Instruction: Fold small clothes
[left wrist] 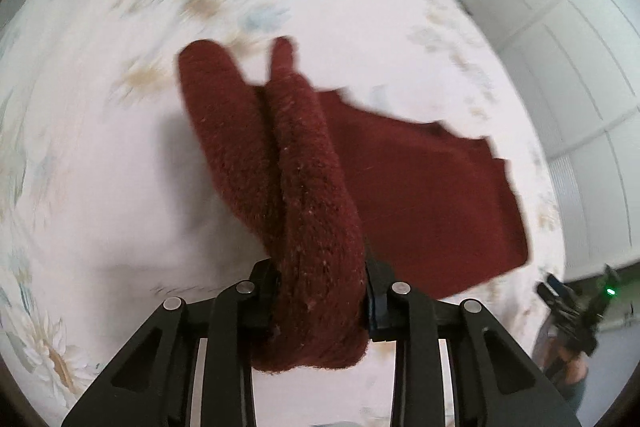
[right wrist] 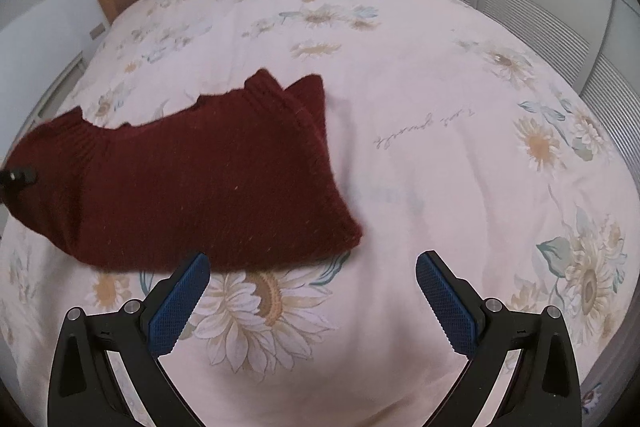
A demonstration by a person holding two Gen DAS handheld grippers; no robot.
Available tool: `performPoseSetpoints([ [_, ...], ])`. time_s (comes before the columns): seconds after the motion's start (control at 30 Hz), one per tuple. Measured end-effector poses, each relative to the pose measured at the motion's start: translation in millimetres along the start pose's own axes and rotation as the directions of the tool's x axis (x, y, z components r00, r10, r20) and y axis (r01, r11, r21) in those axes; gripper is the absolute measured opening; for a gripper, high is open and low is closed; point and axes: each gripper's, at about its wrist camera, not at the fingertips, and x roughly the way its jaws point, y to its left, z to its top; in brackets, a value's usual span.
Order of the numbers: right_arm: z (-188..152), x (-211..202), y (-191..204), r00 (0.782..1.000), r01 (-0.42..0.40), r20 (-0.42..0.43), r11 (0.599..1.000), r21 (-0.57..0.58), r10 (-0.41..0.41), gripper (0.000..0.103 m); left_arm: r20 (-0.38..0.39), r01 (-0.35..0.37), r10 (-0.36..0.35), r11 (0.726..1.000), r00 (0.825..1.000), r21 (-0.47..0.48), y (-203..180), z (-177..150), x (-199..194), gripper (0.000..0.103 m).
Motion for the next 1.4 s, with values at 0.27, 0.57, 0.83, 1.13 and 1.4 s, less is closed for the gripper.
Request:
performPoseSetpoints([
  [0.27,8,-19,-34,0.999,-0.010,0.045,0.998,0.055,0.007,0.103,0.011,0.087,-0.088,0.989,0.996,0.120,-123,36,11,0.023],
  [0.57,-5,-32,-81,0.999,0.032,0.039,0.991,0.128,-0.038,0.103,-0.094,0.100,-0.081,0.972,0.992,0.215,-237,42,106,0.021],
  [0.83,-23,-25,-91,0.998,0.054,-0.022,0.988,0.144,-0.051,0.103,-0.113,-0.045,0.074,0.969,0.991,0.244,-254,10,167,0.022],
  [1.13,-24,-28,-89,0.998,0.057,-0.027,0.990,0.133,-0.054,0.103,-0.114,-0.129,0.162,0.959,0.980,0.252,-254,6,178,0.042],
  [1.4,-7,-34,-64,0.999,0.031,-0.027,0.998,0.061,-0.029,0.103,-0.051,-0.101,0.118,0.961,0.992,0.257,-264,17,134,0.083],
])
